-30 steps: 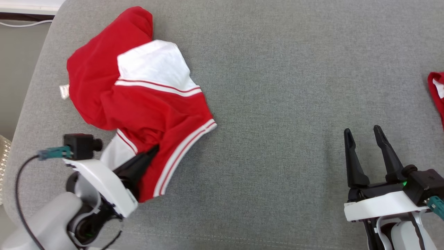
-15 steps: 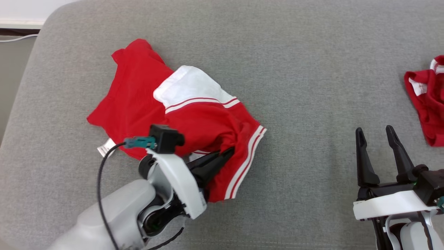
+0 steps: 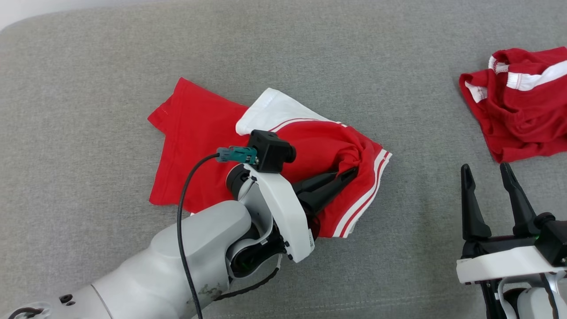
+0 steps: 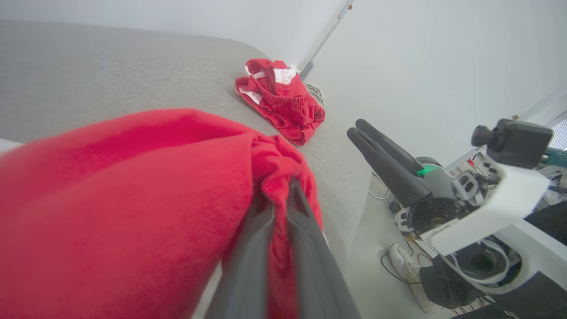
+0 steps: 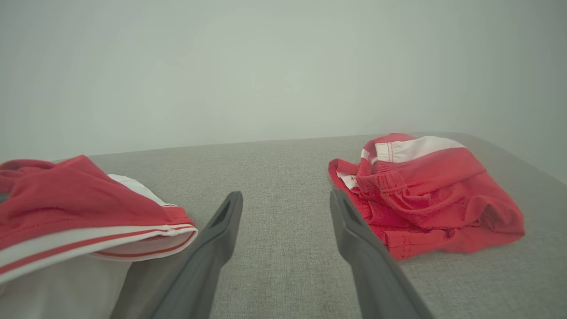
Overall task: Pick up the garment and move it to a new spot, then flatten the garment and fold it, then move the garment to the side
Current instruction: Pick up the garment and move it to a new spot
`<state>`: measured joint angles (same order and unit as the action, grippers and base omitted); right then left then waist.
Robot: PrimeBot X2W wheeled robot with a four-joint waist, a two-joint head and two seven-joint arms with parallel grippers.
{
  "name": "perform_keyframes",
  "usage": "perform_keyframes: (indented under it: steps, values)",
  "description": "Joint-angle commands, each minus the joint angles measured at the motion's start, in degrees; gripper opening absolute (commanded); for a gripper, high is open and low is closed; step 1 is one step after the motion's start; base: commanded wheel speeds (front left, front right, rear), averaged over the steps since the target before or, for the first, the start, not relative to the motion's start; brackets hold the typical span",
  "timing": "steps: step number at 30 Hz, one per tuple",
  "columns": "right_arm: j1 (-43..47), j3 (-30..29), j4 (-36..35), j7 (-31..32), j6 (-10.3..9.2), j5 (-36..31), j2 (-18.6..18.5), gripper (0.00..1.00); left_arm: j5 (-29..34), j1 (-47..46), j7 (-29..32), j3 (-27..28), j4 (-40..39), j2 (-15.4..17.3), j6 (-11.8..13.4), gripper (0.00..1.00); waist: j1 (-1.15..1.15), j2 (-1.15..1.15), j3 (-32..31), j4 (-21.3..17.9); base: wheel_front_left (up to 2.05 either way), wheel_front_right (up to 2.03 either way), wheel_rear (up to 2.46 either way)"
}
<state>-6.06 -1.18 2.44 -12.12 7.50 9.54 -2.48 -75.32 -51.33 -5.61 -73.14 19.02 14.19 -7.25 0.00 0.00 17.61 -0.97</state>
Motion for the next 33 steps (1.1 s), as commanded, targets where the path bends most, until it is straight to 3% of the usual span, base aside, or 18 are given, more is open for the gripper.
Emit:
perform_keyframes:
  steps: [1,5,6,7,8,21,28,29,33]
  values:
    - [0.5,1.6,-1.8,0.1,-0.01,-0.1,-0.4,1.00,-0.6,-2.1,-0.6,1.1,-0.5,0.1,-0.2,0.00,0.00,0.00,0.2,-1.1,0.00,0.00,0.00]
    - [1.2,1.8,-1.6,0.0,-0.01,0.5,-0.4,1.00,-1.6,-0.6,0.3,0.2,1.4,-1.0,-0.2,0.00,0.00,0.00,0.3,-1.9,0.00,0.00,0.00]
    - [1.4,1.9,-1.5,-0.1,-0.01,0.6,-0.4,1.00,-2.0,0.0,0.6,0.1,1.7,-1.1,-0.2,0.26,0.00,0.00,0.2,-2.0,0.00,0.00,0.00]
    - [1.5,2.0,-1.4,-0.2,-0.01,0.8,-0.4,1.00,-2.0,0.4,1.0,0.0,2.2,-1.1,-0.2,0.82,0.00,0.00,0.1,-2.0,0.00,0.00,0.00]
    - [1.6,1.9,-1.3,-0.3,-0.01,0.9,-0.4,1.00,-1.8,0.8,1.5,-0.1,2.6,-1.1,-0.2,1.00,0.00,0.00,0.0,-1.9,0.00,0.00,0.00]
    - [2.2,2.1,0.6,-1.2,-0.01,1.5,-0.4,1.00,7.0,4.3,-3.9,0.0,8.2,3.4,0.1,1.00,0.00,0.00,-4.4,2.4,0.00,0.00,0.00]
    - [2.9,0.8,1.1,-1.3,-0.01,1.1,-0.4,1.00,8.7,7.8,-8.1,3.4,5.3,9.4,6.6,1.00,0.00,0.00,-7.1,5.7,0.00,0.00,0.00]
    - [2.9,0.8,1.1,-1.3,-0.01,1.1,-0.4,1.00,8.7,7.8,-8.1,3.4,5.3,9.4,6.6,1.00,0.00,0.00,-7.1,5.7,0.00,0.00,0.00]
    - [3.3,-0.1,1.0,-1.0,-0.01,0.5,-0.4,1.00,9.0,11.6,-9.2,8.3,-0.2,14.5,12.0,1.00,0.00,0.00,-8.1,7.8,0.00,0.00,0.00]
